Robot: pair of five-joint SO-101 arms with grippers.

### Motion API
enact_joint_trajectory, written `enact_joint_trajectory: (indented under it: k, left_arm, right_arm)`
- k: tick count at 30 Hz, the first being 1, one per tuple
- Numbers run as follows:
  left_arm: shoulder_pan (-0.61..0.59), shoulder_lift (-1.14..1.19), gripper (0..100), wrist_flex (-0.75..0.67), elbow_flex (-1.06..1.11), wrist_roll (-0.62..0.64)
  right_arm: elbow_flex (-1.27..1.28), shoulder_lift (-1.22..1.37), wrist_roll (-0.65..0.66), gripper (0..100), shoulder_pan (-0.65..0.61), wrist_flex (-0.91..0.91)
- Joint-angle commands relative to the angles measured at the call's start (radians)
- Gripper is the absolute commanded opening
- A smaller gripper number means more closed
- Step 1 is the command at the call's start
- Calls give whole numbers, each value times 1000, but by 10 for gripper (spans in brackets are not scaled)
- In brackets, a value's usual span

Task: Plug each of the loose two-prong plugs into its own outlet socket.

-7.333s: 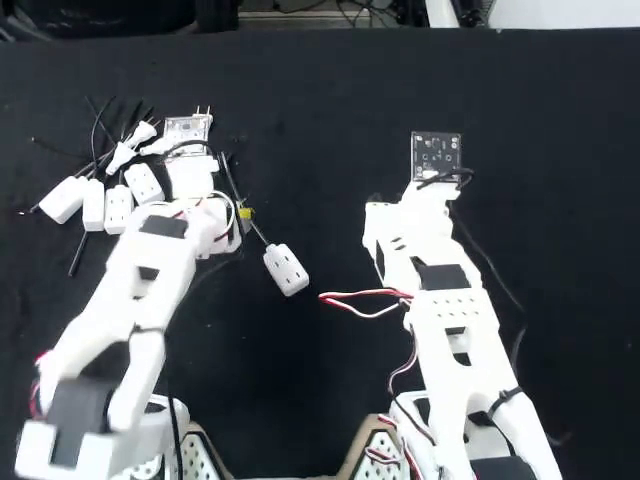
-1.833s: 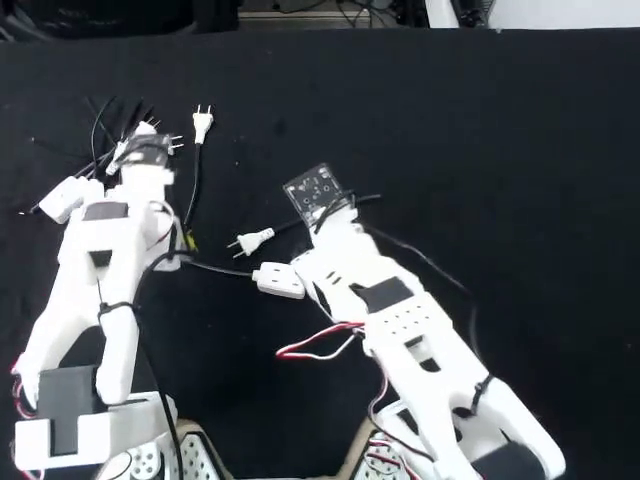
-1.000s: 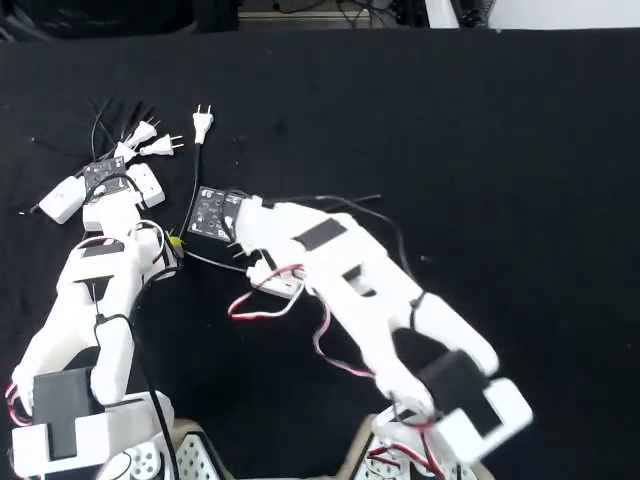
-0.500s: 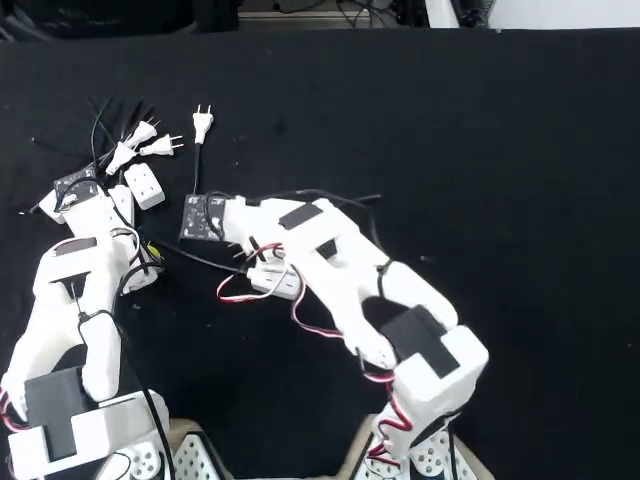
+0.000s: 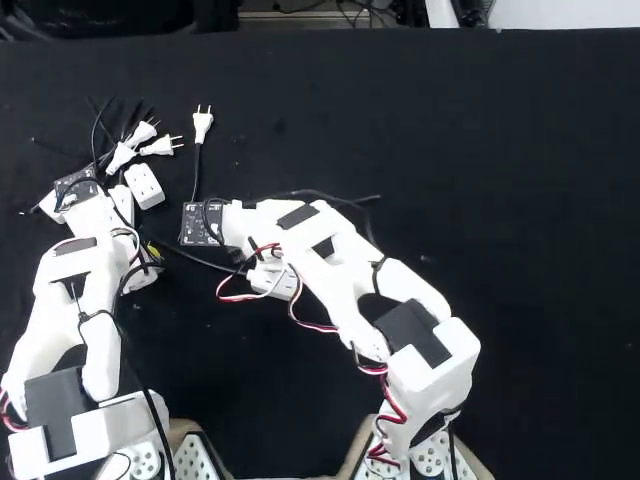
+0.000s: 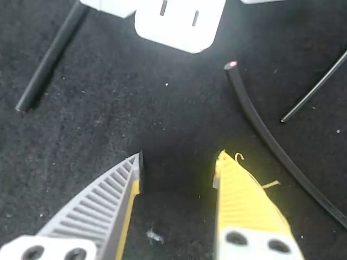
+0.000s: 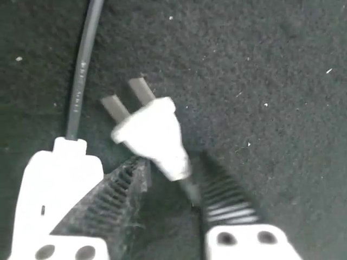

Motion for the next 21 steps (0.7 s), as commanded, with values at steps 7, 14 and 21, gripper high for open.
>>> enact_joint_trajectory:
  k: [7,14,21]
  left_arm:
    - [-7,-3,220,6,-51,6]
    - [-7,-3,220,6,-51,6]
    - [-5,-3,220,6,-51,6]
  right_arm:
    - [4,-266,-258,10,167,48]
    - [119,-447,-367,11,451,295]
    - [182,-348,-279,11,568,267]
